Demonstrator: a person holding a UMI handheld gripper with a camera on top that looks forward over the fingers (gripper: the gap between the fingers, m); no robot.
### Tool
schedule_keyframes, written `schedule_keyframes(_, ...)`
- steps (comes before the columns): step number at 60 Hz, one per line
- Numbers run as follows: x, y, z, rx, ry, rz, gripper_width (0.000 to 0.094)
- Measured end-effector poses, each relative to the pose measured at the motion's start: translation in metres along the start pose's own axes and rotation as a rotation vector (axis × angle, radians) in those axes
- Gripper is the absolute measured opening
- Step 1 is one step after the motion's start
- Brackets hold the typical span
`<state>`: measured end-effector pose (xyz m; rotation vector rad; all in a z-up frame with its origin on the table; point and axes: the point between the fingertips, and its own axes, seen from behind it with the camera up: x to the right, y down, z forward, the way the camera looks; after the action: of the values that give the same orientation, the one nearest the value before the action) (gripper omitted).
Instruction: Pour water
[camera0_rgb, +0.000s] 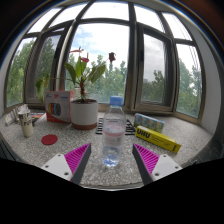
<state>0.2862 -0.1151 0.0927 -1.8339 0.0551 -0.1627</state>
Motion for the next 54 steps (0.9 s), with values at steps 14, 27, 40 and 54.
schedule_keyframes(14,0.002,-0.019,0.088,0.064,-0.037,0.001,0.0706)
schedule_keyframes(27,-0.001,-0.024,0.097,0.097,-0.046,0.028,0.0381)
schedule_keyframes(40,0.001,-0.026,0.090,0.099,0.013,-0.024,0.0290)
schedule_keyframes(54,0.006,-0.092,0.067,0.163,0.201,-0.190,0.0289)
